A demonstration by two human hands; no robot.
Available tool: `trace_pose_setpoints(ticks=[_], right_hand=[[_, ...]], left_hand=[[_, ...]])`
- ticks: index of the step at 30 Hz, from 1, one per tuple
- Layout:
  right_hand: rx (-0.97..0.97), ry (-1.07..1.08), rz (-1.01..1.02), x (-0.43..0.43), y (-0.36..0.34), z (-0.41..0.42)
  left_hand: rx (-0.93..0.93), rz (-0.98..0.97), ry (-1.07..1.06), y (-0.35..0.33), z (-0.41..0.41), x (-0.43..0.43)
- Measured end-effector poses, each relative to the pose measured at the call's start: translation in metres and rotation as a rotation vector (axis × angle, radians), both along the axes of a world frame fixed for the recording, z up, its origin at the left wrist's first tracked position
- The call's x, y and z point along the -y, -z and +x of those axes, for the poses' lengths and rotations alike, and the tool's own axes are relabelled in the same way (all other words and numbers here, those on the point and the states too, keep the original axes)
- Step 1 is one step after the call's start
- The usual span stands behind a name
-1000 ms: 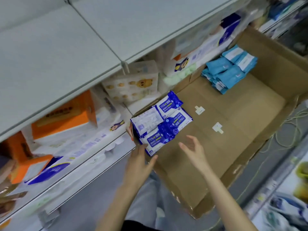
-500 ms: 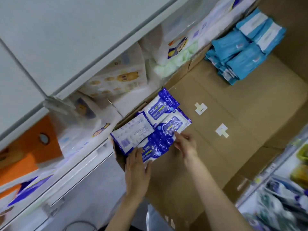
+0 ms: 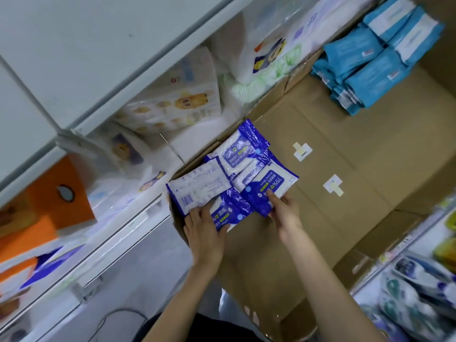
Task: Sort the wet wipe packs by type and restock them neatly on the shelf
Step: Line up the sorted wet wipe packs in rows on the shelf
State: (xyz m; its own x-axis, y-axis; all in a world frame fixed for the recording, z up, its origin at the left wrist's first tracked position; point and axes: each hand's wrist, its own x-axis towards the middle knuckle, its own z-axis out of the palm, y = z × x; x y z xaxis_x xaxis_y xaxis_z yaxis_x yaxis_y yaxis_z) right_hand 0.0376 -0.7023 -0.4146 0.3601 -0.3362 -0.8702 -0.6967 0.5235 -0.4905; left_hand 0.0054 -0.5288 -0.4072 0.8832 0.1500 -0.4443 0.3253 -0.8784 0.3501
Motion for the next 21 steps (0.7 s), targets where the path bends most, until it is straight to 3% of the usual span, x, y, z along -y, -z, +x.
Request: trace_pose_setpoints(ticks=[10, 15, 21], right_hand=[[0.075, -0.026, -0.028, 0.017, -0.032, -0.077], [0.220, -0.141, -0.096, 0.013, -0.079, -0.117], [0.428, -0.384, -0.176, -0.003, -0.159, -0.161]], left_hand=[[0.013, -0.096, -0.055, -0.021, -0.024, 0.006], [0.225, -0.548, -0.322, -0.079, -0.059, -0.005], [0.282, -0.895, -0.616, -0.157, -0.118, -0.034]])
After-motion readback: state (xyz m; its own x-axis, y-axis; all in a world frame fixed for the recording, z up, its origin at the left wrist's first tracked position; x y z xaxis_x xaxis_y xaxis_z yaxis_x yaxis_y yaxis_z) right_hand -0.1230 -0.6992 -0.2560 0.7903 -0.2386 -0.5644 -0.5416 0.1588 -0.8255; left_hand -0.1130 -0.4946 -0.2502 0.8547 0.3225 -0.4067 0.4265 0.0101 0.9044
